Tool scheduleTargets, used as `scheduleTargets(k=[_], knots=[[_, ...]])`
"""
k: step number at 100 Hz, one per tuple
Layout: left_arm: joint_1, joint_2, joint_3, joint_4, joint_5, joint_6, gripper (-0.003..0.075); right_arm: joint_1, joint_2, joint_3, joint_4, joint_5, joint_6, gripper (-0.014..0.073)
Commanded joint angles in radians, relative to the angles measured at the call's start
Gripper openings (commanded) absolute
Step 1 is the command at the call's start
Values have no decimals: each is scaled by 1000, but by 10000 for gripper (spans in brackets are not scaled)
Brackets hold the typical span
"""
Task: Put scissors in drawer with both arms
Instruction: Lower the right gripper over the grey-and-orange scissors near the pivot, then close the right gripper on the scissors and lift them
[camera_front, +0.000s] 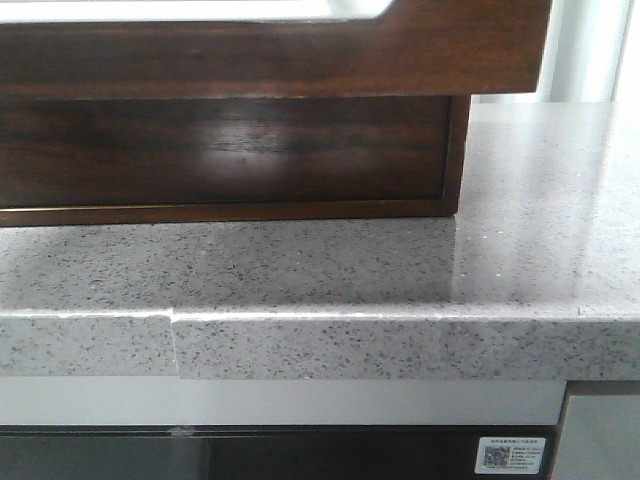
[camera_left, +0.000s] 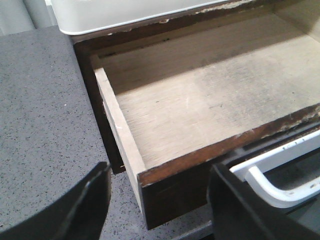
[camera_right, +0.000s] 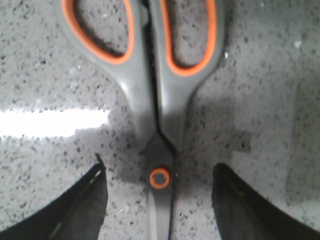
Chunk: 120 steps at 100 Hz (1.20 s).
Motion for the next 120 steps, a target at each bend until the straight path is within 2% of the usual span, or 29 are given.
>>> scheduleTargets(k=[1,17,67,83,120], knots=[[-8,7,-25,-26,-88,-14,407,-2,-29,-43,1,-4,-27,367],[-8,7,-25,-26,-95,-14,407,-2,-24,-49,1,-8,-45,294],[-8,7,-25,-26,-95,-14,407,24,27,-100,-3,36,-66,288],[-8,7,-25,-26,-95,-14,407,34,29,-105,-36,41,-68,189],[-8,7,-25,-26,-95,-14,407,34,41,-105,-40,55,-68,189]])
